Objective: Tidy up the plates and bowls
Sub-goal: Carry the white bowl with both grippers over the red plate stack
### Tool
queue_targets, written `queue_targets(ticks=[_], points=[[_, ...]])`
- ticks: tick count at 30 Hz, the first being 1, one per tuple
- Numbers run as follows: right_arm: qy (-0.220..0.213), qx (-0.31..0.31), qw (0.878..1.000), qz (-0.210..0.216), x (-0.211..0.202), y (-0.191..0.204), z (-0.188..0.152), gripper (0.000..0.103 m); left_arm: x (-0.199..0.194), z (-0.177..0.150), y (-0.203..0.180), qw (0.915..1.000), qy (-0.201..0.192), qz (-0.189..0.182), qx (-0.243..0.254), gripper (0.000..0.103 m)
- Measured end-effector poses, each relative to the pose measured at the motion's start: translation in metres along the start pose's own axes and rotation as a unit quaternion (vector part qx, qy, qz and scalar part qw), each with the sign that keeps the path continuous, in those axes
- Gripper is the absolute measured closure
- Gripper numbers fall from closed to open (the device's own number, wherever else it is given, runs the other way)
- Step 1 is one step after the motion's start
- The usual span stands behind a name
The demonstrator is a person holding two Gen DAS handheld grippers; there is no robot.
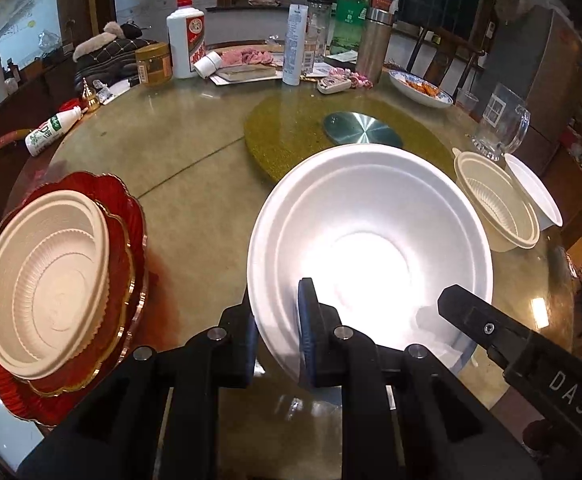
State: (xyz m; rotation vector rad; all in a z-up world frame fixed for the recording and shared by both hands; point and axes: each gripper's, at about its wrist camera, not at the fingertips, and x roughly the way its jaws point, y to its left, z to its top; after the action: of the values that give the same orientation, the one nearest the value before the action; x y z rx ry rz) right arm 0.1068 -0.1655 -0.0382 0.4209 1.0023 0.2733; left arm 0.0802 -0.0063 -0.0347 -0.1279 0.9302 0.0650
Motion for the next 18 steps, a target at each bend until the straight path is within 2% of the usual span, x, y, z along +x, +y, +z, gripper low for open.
queue_targets(ticks=[10, 18], points=[[-0.015, -0.013, 1.0, 0.013, -0.012, 0.014, 0.001, 0.093, -0.021, 0.005, 0.007, 0.9997, -0.023, 0.002, -0.001, 0.087], [-0.028, -0.04, 0.998, 0.034, -0.02, 0.04, 0.003, 0.093, -0.044, 0.013, 0.026, 0.9986, -0.05, 0.014, -0.013, 0.087]])
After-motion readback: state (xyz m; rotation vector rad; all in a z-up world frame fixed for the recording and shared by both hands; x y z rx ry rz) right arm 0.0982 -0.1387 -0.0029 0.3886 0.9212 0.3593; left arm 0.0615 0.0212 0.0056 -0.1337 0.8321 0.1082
